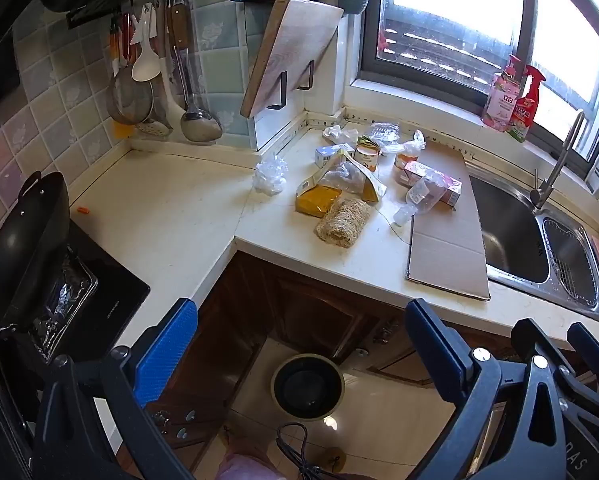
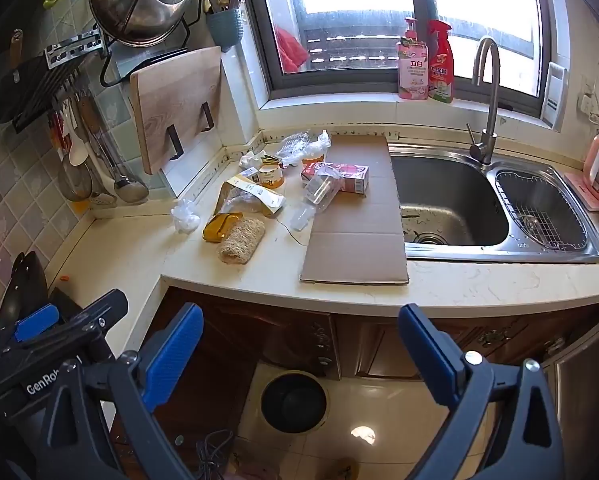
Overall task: Collect trash
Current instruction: 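Move both tools toward the trash on the counter, then grasp the clear plastic bag with left tool while right tool grasps the noodle bundle, then carry both items over the floor bin and open both tools to drop them, then raise both tools back toward the counter trash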
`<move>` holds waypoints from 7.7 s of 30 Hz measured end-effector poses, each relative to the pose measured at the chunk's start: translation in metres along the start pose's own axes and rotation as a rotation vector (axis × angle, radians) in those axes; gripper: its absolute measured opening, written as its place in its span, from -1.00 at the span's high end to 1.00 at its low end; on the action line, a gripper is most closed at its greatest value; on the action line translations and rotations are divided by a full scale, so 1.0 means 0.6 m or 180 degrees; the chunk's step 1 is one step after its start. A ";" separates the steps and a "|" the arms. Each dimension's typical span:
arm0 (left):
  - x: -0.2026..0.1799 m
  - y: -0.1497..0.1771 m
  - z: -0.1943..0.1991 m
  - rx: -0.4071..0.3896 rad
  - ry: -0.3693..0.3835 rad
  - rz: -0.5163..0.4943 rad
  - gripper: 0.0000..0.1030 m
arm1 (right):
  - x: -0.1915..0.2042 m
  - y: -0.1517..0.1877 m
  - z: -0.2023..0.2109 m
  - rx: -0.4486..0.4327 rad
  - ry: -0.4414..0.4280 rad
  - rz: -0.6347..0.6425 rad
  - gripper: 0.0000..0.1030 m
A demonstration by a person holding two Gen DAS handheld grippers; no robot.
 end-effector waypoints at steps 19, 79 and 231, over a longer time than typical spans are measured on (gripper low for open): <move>-0.019 0.004 -0.005 0.0077 0.0214 -0.0103 -0.99 | -0.016 0.001 -0.011 0.0110 -0.0071 -0.0063 -0.92; 0.060 -0.127 -0.125 0.0415 0.0696 0.0213 -0.99 | -0.014 -0.087 -0.125 0.0257 -0.0725 -0.0135 -0.79; -0.108 -0.069 -0.127 0.0338 0.1368 -0.0942 -0.76 | 0.025 0.091 -0.194 0.0843 -0.0524 -0.0218 -0.39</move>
Point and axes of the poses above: each gripper's, at about its wrist camera, not at the fingertips, and z roughly against the way its jaws point, x to its left, y to its underside, the point moved 10 cm from there along -z, roughly the way its jaws point, and after that the axes turned 9 degrees about z, right-handed, at the moved point
